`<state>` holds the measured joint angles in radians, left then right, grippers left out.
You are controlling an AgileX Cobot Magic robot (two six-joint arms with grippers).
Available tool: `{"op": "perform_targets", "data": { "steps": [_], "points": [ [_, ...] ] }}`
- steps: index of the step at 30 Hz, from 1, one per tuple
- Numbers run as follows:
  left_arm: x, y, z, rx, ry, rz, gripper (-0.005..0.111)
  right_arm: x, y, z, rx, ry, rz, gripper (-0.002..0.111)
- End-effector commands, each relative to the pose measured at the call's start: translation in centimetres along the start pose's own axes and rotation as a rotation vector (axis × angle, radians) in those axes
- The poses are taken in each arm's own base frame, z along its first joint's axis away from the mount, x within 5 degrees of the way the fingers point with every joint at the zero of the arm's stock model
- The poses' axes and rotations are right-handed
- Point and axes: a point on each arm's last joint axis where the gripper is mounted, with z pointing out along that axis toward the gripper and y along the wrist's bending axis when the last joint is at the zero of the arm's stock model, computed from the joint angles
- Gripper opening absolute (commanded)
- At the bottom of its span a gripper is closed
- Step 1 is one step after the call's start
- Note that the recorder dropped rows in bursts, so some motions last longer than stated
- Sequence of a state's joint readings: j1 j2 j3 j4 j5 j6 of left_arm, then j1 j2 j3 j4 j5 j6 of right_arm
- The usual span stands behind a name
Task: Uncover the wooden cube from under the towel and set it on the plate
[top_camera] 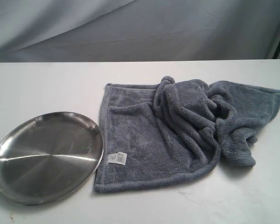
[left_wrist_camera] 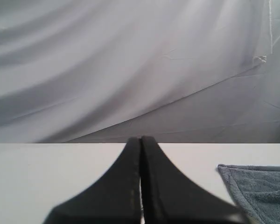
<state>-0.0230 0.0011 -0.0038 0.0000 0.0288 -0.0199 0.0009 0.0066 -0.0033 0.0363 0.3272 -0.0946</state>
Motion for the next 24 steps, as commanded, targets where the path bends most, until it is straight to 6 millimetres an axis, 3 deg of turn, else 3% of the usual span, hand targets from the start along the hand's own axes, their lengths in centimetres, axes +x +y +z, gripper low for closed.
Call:
{"op": "perform_targets", "data": {
  "steps": [1,8,14,18,24],
  "points": [
    [-0.1,0.0,0.0,0.005,-0.026,-0.076,0.000,0.0,0.0,0.0,-0.004,-0.010,0.001,0.000],
    [-0.3,0.0,0.0,0.005,-0.049,-0.238,0.000,0.0,0.0,0.0,-0.004,-0.010,0.001,0.000],
    [-0.2,0.0,0.0,0.007,-0.034,-0.270,0.000,0.0,0.0,0.0,-0.004,-0.010,0.001,0.000],
    [-2.4,-0.2,-0.3,0.025,-0.043,-0.269,0.000,0.0,0.0,0.0,-0.004,-0.010,0.001,0.000],
    [-4.8,-0.7,1.1,0.040,0.157,-0.259,0.000,0.0,0.0,0.0,-0.004,-0.010,0.001,0.000]
  ]
}}
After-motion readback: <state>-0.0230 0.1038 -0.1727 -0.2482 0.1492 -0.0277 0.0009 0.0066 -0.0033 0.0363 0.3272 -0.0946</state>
